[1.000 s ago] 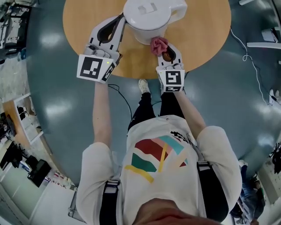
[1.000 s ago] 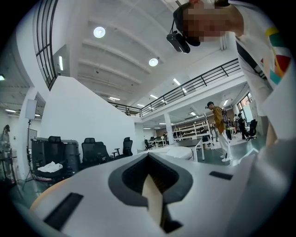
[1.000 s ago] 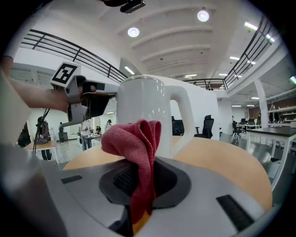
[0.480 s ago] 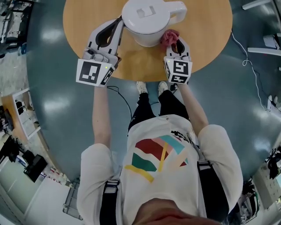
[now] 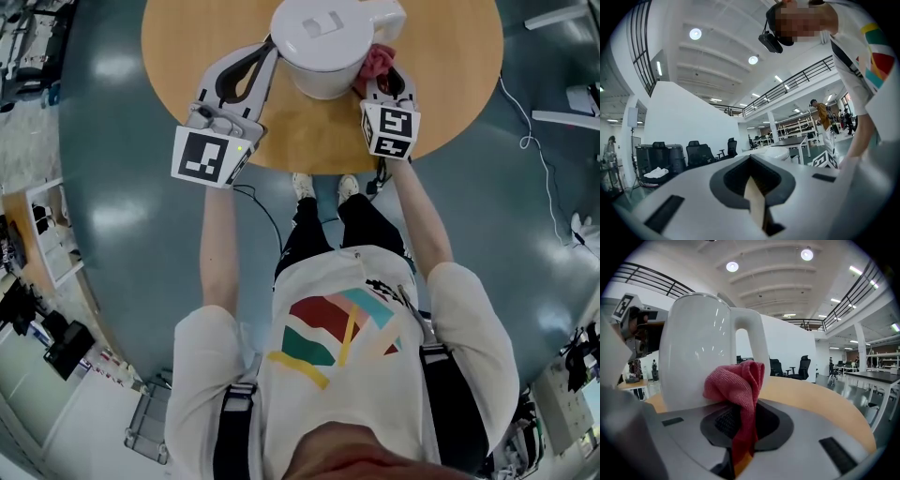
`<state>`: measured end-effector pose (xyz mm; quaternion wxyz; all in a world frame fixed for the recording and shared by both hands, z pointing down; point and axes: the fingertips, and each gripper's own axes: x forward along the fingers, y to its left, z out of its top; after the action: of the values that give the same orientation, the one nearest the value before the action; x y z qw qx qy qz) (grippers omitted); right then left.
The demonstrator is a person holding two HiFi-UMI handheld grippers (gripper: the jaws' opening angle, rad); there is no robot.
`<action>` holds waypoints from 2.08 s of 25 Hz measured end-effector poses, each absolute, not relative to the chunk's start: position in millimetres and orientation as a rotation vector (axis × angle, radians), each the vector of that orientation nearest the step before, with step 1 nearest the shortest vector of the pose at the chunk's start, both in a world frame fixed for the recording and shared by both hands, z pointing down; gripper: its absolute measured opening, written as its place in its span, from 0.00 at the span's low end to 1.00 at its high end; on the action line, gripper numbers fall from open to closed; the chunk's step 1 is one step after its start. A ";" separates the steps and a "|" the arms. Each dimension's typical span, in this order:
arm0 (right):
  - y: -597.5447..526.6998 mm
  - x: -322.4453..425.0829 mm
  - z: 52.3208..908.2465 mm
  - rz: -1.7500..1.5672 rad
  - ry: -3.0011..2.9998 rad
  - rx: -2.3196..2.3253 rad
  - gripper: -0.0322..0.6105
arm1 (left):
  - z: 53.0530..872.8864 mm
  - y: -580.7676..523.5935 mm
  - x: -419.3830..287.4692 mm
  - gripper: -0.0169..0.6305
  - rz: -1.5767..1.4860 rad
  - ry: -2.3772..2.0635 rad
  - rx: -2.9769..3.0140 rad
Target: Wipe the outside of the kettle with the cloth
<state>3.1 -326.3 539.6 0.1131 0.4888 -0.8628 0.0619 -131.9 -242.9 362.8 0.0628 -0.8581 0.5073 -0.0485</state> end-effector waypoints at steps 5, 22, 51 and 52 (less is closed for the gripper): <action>-324.9 12.9 540.2 0.187 -2.500 1.449 0.12 | 352.3 -235.9 -157.5 0.09 -0.080 1.643 -2.456; -227.5 54.7 491.9 0.098 -2.417 1.542 0.12 | 391.4 -205.4 -115.5 0.39 -0.159 1.170 -2.877; -239.1 72.5 430.8 -0.084 -2.498 1.516 0.12 | 388.2 -123.3 2.4 0.39 -0.179 0.882 -3.015; -238.0 73.2 428.7 -0.089 -2.494 1.523 0.12 | 387.2 -123.0 4.8 0.39 -0.176 0.866 -3.017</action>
<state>73.2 -238.0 428.7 0.1090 0.5178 -0.8480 -0.0303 4.8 -123.0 387.2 -0.0011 -0.9597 0.2754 -0.0558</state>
